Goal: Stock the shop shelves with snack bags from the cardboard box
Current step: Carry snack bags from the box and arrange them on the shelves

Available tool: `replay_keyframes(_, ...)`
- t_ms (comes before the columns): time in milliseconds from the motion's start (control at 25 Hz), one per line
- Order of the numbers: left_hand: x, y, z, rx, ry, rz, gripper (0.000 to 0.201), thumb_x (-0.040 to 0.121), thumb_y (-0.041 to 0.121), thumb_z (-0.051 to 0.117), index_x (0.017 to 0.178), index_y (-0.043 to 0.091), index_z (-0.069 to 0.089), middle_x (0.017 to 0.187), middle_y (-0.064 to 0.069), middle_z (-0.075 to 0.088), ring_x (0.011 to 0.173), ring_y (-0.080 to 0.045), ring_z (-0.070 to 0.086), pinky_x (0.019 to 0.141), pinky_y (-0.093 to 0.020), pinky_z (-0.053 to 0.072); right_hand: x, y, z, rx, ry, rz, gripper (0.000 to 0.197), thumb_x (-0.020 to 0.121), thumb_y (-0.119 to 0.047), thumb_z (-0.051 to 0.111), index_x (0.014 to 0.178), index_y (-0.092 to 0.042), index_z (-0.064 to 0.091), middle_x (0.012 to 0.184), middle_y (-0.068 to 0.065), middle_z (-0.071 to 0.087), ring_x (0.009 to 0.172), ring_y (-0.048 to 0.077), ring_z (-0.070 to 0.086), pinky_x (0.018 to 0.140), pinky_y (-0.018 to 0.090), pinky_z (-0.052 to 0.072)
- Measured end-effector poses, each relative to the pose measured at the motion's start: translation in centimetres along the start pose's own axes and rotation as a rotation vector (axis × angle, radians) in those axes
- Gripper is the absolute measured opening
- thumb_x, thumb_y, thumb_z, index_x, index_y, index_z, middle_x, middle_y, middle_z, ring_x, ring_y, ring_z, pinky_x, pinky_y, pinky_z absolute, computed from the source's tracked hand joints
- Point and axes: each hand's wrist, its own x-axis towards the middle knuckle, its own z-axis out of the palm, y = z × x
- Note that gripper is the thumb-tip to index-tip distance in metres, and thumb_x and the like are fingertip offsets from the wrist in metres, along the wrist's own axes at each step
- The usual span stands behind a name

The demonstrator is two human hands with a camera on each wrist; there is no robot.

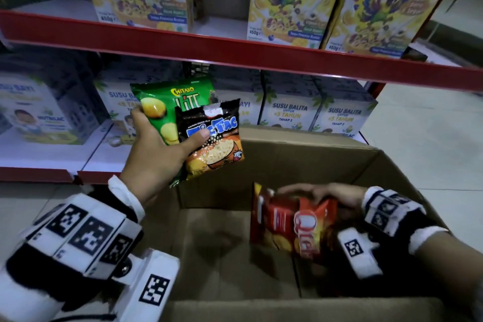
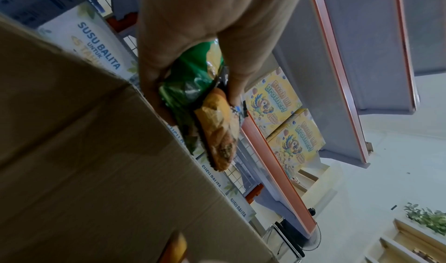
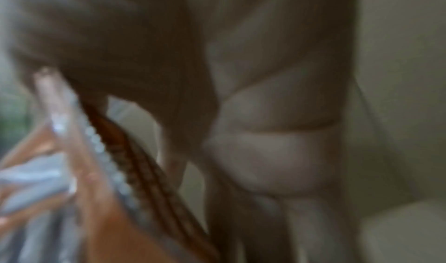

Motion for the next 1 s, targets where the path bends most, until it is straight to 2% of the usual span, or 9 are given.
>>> replay_keyframes(80,0.0,0.1,-0.3,0.061,0.043,0.023,0.085,0.069,0.034,0.080,0.130,0.016,0.024,0.120,-0.003,0.049,0.110,-0.024,0.053,0.097,-0.043,0.046,-2.1,-2.2,-1.0,0.320,0.014,-0.248,0.072,0.062,-0.008,0.054,0.133,-0.017,0.052,0.132,0.022,0.054,0.112,0.040,0.052,0.093,0.045,0.040)
replay_keyframes(200,-0.2,0.1,-0.7,0.097,0.088,0.040,0.084,0.072,0.031,0.079,0.132,0.013,0.023,0.125,-0.008,0.047,0.114,-0.027,0.051,0.096,-0.040,0.044,-3.8,-3.9,-1.3,0.505,-0.060,-0.473,0.073,0.060,-0.019,0.064,0.132,-0.020,0.055,0.132,0.021,0.051,0.110,0.037,0.051,0.096,0.047,0.039)
replay_keyframes(360,-0.9,0.1,-0.6,0.036,0.051,-0.022,0.089,0.069,0.032,0.081,0.134,0.014,0.023,0.129,-0.008,0.048,0.118,-0.028,0.052,0.101,-0.045,0.044,-4.4,-4.7,0.9,0.623,-0.157,-0.524,0.049,0.089,-0.020,0.034,0.134,-0.016,0.053,0.130,0.019,0.058,0.115,0.032,0.059,0.100,0.045,0.044)
replay_keyframes(440,-1.0,0.0,-0.7,-0.028,0.014,-0.102,0.095,0.066,0.033,0.082,0.138,0.020,0.022,0.133,-0.008,0.048,0.120,-0.029,0.052,0.100,-0.050,0.045,-4.3,-5.1,2.3,0.621,-0.117,-0.474,0.046,0.091,-0.035,0.037,0.131,-0.021,0.056,0.128,0.017,0.061,0.109,0.031,0.063,0.092,0.046,0.052)
replay_keyframes(560,-1.2,-0.3,-0.8,-0.063,-0.008,-0.162,0.101,0.063,0.037,0.083,0.141,0.027,0.018,0.138,-0.008,0.046,0.122,-0.030,0.051,0.100,-0.052,0.045,-5.1,-5.4,3.6,0.599,-0.158,-0.464,0.071,0.076,-0.059,0.060,0.131,-0.014,0.056,0.130,0.021,0.057,0.112,0.037,0.060,0.094,0.055,0.048)
replay_keyframes(640,-1.4,-0.4,-0.9,-0.056,-0.004,-0.150,0.103,0.063,0.040,0.082,0.142,0.024,0.018,0.138,-0.008,0.046,0.122,-0.029,0.051,0.102,-0.049,0.044,-5.9,-5.8,4.1,0.481,-0.111,-0.506,0.065,0.066,-0.031,0.082,0.123,-0.007,0.062,0.124,0.022,0.061,0.110,0.036,0.063,0.088,0.051,0.053)
replay_keyframes(720,-1.6,-0.2,-0.9,-0.082,0.006,-0.126,0.098,0.061,0.041,0.084,0.137,0.016,0.027,0.129,-0.007,0.054,0.115,-0.027,0.056,0.099,-0.046,0.046,-6.4,-6.0,4.3,0.336,0.007,-0.499,0.047,0.064,-0.004,0.077,0.110,-0.003,0.068,0.113,0.021,0.067,0.100,0.032,0.068,0.080,0.043,0.057)
replay_keyframes(880,-2.0,1.1,-1.3,-0.221,-0.033,-0.092,0.079,0.053,0.051,0.082,0.119,0.015,0.057,0.107,-0.003,0.072,0.099,-0.026,0.069,0.087,-0.044,0.054,-6.7,-6.6,4.6,0.314,0.128,-0.470,0.036,0.066,-0.009,0.066,0.101,-0.002,0.069,0.102,0.021,0.071,0.083,0.028,0.071,0.076,0.040,0.059)
replay_keyframes(1000,-2.4,1.6,-1.4,-0.324,-0.082,-0.106,0.069,0.054,0.046,0.081,0.116,0.022,0.059,0.106,-0.001,0.073,0.097,-0.022,0.070,0.082,-0.038,0.056,-6.8,-7.0,4.6,0.290,0.188,-0.486,0.027,0.060,-0.015,0.070,0.086,-0.009,0.075,0.091,0.016,0.074,0.073,0.025,0.072,0.064,0.034,0.060)
